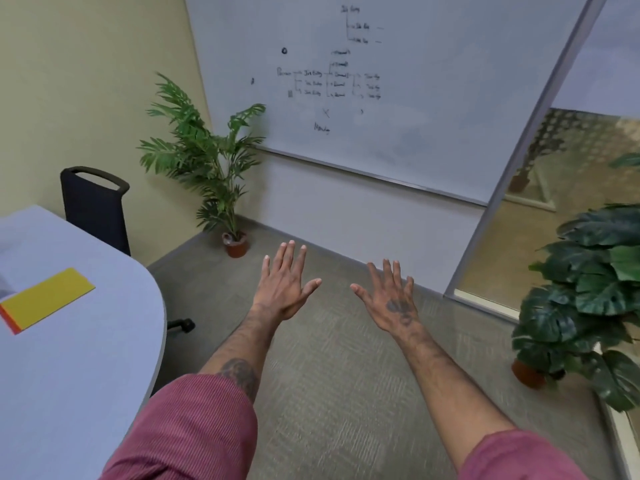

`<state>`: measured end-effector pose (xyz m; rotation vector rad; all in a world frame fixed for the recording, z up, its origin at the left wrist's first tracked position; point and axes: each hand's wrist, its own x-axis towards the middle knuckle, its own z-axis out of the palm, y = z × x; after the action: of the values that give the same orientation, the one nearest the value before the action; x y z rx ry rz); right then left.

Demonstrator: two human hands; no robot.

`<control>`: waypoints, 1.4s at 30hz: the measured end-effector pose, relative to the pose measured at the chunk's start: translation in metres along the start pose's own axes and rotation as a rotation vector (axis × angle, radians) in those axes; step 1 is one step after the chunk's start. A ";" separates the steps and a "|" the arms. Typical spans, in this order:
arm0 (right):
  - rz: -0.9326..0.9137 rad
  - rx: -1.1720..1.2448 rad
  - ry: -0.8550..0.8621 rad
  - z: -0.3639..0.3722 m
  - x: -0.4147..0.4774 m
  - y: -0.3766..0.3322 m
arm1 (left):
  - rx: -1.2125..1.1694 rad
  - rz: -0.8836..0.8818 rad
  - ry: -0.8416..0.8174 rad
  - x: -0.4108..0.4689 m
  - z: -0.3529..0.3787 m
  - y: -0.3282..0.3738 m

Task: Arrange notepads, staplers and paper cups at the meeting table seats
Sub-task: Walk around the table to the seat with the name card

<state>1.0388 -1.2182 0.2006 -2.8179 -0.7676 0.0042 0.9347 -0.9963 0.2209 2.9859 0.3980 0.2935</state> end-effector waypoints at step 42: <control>-0.528 0.016 -0.095 0.072 0.594 -0.163 | 0.096 -0.523 0.048 0.400 0.028 -0.262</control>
<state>1.4659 -0.7688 0.1977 -2.5261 -1.4979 0.0573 1.2545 -0.6397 0.2278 2.8245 1.1926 0.2953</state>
